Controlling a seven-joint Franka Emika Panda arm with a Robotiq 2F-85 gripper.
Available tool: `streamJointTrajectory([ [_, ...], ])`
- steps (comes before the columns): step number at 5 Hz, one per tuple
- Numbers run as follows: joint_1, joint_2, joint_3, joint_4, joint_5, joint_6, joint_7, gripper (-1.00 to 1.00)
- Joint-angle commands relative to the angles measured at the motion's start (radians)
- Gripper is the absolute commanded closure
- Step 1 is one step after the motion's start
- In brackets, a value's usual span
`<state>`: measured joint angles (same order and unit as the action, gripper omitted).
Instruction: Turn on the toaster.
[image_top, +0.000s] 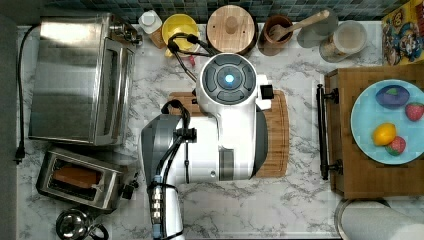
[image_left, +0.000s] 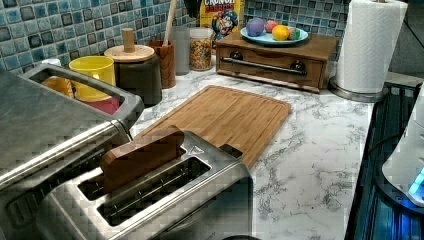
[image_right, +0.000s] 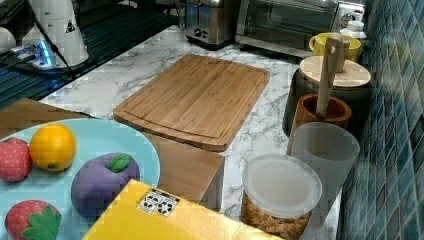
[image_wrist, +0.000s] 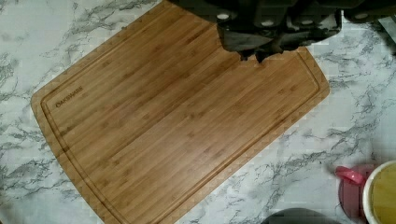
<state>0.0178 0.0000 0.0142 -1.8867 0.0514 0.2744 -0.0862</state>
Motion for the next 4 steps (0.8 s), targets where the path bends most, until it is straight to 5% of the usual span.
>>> streamJointTrajectory([
  [1,0.086,-0.111,0.116,-0.201,0.048,0.12,-0.102,1.0],
  [4,0.153,-0.292,0.217,-0.393,0.121,0.145,-0.076,1.0],
])
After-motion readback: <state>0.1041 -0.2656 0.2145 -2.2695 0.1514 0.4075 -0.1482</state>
